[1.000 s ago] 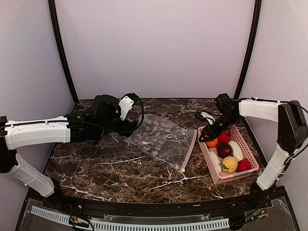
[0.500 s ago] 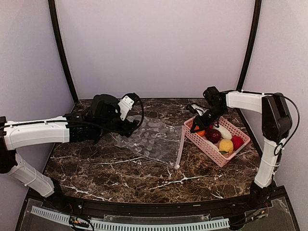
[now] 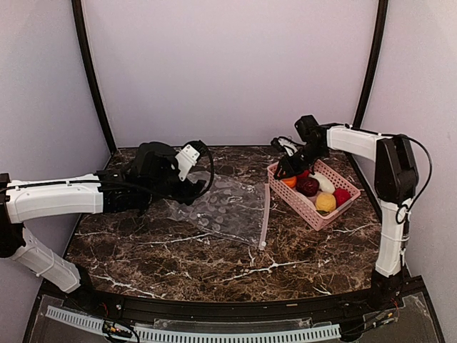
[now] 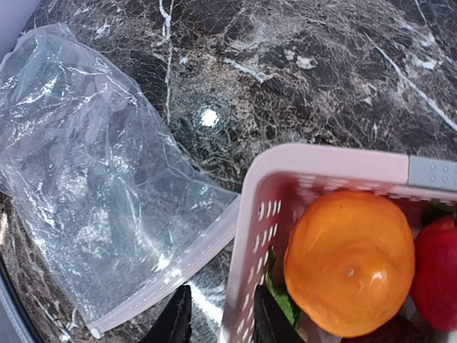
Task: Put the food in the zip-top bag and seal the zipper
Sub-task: Adjust the bin at the center of the board.
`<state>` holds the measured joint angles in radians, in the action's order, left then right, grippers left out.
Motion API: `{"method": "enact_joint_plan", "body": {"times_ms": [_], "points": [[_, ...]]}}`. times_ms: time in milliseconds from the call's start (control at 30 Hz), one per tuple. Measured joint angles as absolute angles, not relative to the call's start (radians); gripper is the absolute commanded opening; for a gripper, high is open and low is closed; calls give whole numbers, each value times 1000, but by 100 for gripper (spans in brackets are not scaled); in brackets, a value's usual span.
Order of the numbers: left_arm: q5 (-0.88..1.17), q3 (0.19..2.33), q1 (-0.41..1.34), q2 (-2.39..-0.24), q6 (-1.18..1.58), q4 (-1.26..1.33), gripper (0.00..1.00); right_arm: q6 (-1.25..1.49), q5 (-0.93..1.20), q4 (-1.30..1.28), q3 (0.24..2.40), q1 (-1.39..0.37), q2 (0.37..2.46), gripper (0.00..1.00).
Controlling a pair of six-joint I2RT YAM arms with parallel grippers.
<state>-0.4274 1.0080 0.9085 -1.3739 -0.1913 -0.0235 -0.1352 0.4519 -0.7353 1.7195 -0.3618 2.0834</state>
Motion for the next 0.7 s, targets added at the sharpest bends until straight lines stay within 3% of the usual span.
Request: {"method": "enact_joint_plan", "body": {"times_ms": [167,333,467,700], "points": [[-401,1008,920,-1374,-191,-24,81,-182,447,-762,1630,-311,1924,42],[-354,1014,930,-1378,-189,-48,76,-258,417,-756,1625,-122,1817,41],[-333,1022,941,-1389,-186,-63,76,-350,368,-762,1626,1,1850,37],[-321,1028,948,-1391,-186,-76,76,-475,332,-815,1646,52,1971,34]]}}
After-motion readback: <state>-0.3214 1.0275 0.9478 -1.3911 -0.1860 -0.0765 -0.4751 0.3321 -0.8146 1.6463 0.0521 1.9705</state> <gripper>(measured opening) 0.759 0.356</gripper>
